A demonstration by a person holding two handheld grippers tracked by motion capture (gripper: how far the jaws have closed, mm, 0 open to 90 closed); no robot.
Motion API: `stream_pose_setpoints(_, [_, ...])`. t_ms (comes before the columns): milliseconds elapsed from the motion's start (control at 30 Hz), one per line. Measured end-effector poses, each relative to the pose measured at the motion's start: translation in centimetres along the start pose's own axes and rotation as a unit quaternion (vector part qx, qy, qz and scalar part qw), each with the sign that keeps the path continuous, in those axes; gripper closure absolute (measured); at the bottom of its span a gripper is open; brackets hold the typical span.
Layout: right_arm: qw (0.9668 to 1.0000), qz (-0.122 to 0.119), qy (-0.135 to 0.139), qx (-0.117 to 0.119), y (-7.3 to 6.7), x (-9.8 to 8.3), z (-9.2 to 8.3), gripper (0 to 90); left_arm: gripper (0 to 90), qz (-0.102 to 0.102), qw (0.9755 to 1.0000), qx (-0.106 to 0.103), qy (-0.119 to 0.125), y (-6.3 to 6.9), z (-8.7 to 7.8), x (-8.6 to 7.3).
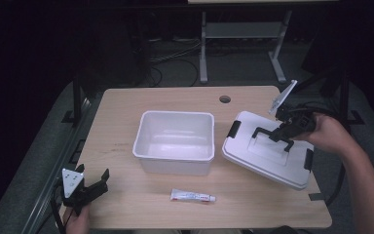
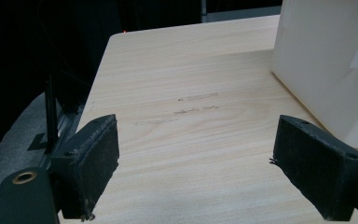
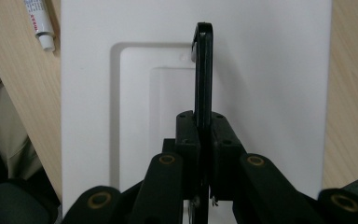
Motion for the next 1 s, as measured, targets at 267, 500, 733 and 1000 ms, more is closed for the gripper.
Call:
stream_pose_setpoints(267, [1.0, 0.004, -0.004, 0.008, 0.5, -0.8, 1.6, 83.8, 13.5, 0.0, 1.0, 0.0, 0.0, 0.0, 0.0, 0.0])
stream_pose_setpoints(500, [0.9998, 0.009, -0.014, 0.013, 1.0, -1.1, 3.2, 83.8, 13.6, 0.0, 1.0, 0.001, 0.0, 0.0, 0.0, 0.0])
stream_pose_setpoints(733, [0.9996, 0.011, -0.017, 0.018, 1.3, -1.3, 4.2, 83.8, 13.5, 0.0, 1.0, 0.001, -0.001, -0.1, 0.0, 0.0])
stream_pose_setpoints(1000, [0.9995, 0.012, -0.019, 0.023, 1.8, -1.5, 5.7, 83.8, 13.5, 0.001, 1.0, 0.001, -0.001, 0.0, 0.0, 0.0])
Point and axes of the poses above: each handheld gripper's, and its own axes: z roughly forward along the jaws, x roughly out of its top, y roughly to its right, the point moved 5 cm from there along z, roughly forward along the jaws, and after that the axes turned 14 degrees about x, right-handed, at the moved point
